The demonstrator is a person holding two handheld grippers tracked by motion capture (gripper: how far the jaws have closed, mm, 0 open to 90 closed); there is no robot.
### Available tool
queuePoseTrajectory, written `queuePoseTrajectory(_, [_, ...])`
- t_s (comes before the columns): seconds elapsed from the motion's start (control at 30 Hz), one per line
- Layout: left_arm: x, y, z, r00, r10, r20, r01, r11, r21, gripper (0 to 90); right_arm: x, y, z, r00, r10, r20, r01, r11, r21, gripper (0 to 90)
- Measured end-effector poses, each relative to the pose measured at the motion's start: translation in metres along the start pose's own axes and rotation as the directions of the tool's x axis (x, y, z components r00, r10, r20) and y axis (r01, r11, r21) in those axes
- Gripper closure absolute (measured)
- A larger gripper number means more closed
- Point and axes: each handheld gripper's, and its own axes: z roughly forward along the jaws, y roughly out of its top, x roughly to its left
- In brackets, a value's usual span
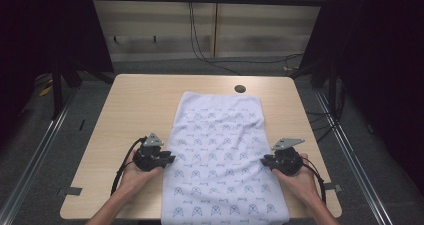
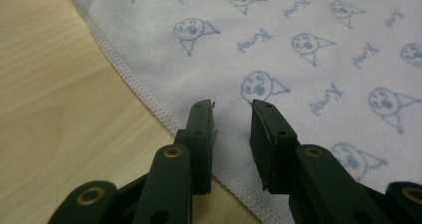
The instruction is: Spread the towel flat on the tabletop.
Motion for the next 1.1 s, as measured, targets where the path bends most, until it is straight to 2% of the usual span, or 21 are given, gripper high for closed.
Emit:
queuePoseTrajectory(0.07, [0.001, 0.002, 0.004, 1.0000, 0.003, -0.005, -0.003, 0.9999, -0.013, 70.6, -0.008, 0.001, 0.000, 0.9997, 0.026, 0.003, -0.026, 1.000, 0.010, 73.7])
queuePoseTrajectory(0.13, [0.000, 0.001, 0.003, 0.9996, 0.026, -0.006, -0.026, 0.9996, -0.009, 71.9, -0.007, -0.001, -0.001, 0.9995, 0.033, 0.006, -0.033, 0.999, 0.006, 75.6])
queuePoseTrajectory(0.2, [0.002, -0.002, -0.001, 0.9997, 0.019, 0.017, -0.019, 0.9998, -0.003, 82.6, -0.004, -0.003, -0.003, 0.9997, 0.020, -0.010, -0.020, 1.000, 0.008, 87.1])
queuePoseTrajectory(0.23, [0.001, -0.005, -0.002, 0.9993, 0.001, 0.039, -0.001, 0.9999, -0.011, 87.9, -0.004, -0.005, -0.005, 0.9989, 0.028, -0.038, -0.028, 1.000, 0.006, 87.4])
queuePoseTrajectory(0.27, [0.000, -0.008, -0.004, 0.9992, 0.002, 0.041, -0.002, 0.9999, -0.016, 88.6, -0.002, -0.006, -0.006, 0.9989, 0.033, -0.034, -0.033, 0.999, 0.009, 87.8])
queuePoseTrajectory(0.33, [-0.006, -0.011, -0.008, 0.9987, 0.013, 0.049, -0.013, 0.9999, -0.001, 89.3, 0.001, -0.011, -0.010, 0.9983, 0.036, -0.046, -0.036, 0.999, 0.006, 88.6])
queuePoseTrajectory(0.4, [-0.015, -0.015, -0.013, 0.9973, 0.048, 0.055, -0.049, 0.9988, 0.010, 89.3, 0.006, -0.015, -0.013, 0.9979, 0.037, -0.053, -0.037, 0.999, 0.000, 88.8])
queuePoseTrajectory(0.47, [-0.021, -0.022, -0.020, 0.9963, 0.046, 0.073, -0.047, 0.9988, 0.012, 89.4, 0.012, -0.021, -0.018, 0.9971, 0.032, -0.069, -0.032, 0.999, 0.000, 88.8])
queuePoseTrajectory(0.5, [-0.024, -0.026, -0.024, 0.9948, 0.051, 0.088, -0.053, 0.9985, 0.017, 89.4, 0.020, -0.028, -0.026, 0.9956, 0.029, -0.089, -0.028, 0.999, 0.015, 88.9])
queuePoseTrajectory(0.57, [-0.029, -0.032, -0.029, 0.9933, 0.053, 0.103, -0.055, 0.9983, 0.018, 89.4, 0.022, -0.030, -0.028, 0.9949, 0.029, -0.097, -0.027, 0.999, 0.021, 88.9])
queuePoseTrajectory(0.6, [-0.031, -0.034, -0.033, 0.9919, 0.055, 0.114, -0.059, 0.9979, 0.029, 89.4, 0.026, -0.033, -0.032, 0.9920, 0.037, -0.121, -0.034, 0.999, 0.029, 88.9])
queuePoseTrajectory(0.63, [-0.034, -0.037, -0.036, 0.9907, 0.050, 0.127, -0.055, 0.9978, 0.037, 89.4, 0.030, -0.036, -0.035, 0.9913, 0.023, -0.130, -0.019, 0.999, 0.034, 88.9])
queuePoseTrajectory(0.7, [-0.040, -0.042, -0.042, 0.9869, 0.069, 0.146, -0.077, 0.9960, 0.045, 89.4, 0.039, -0.042, -0.041, 0.9871, 0.015, -0.159, -0.008, 0.999, 0.044, 88.9])
queuePoseTrajectory(0.77, [-0.044, -0.048, -0.048, 0.9848, 0.059, 0.163, -0.067, 0.9965, 0.049, 89.4, 0.047, -0.047, -0.047, 0.9845, 0.014, -0.175, -0.004, 0.998, 0.057, 88.6])
queuePoseTrajectory(0.83, [-0.048, -0.051, -0.051, 0.9843, 0.063, 0.165, -0.071, 0.9965, 0.044, 88.4, 0.051, -0.050, -0.051, 0.9836, 0.003, -0.180, 0.007, 0.998, 0.054, 85.2])
queuePoseTrajectory(0.87, [-0.048, -0.051, -0.051, 0.9841, 0.063, 0.166, -0.071, 0.9964, 0.045, 86.3, 0.050, -0.049, -0.052, 0.9839, 0.003, -0.179, 0.005, 0.999, 0.040, 80.4])
queuePoseTrajectory(0.9, [-0.047, -0.050, -0.052, 0.9836, 0.055, 0.172, -0.062, 0.9974, 0.036, 83.4, 0.048, -0.048, -0.052, 0.9800, 0.018, -0.198, -0.016, 1.000, 0.012, 76.9])
queuePoseTrajectory(0.97, [-0.041, -0.044, -0.053, 0.9854, 0.041, 0.165, -0.041, 0.9991, 0.001, 76.0, 0.042, -0.043, -0.053, 0.9812, 0.039, -0.189, -0.043, 0.999, -0.018, 74.3])
queuePoseTrajectory(1.03, [-0.034, -0.035, -0.055, 0.9855, -0.017, 0.169, 0.023, 0.9992, -0.034, 68.3, 0.034, -0.035, -0.049, 0.9840, 0.043, -0.173, -0.051, 0.998, -0.046, 70.8])
queuePoseTrajectory(1.07, [-0.030, -0.030, -0.056, 0.9838, -0.039, 0.175, 0.049, 0.9974, -0.053, 69.9, 0.032, -0.032, -0.047, 0.9840, 0.046, -0.172, -0.055, 0.997, -0.052, 70.5])
queuePoseTrajectory(1.1, [-0.028, -0.024, -0.056, 0.9858, -0.034, 0.164, 0.046, 0.9966, -0.069, 72.1, 0.029, -0.027, -0.044, 0.9838, 0.046, -0.173, -0.057, 0.997, -0.057, 70.6])
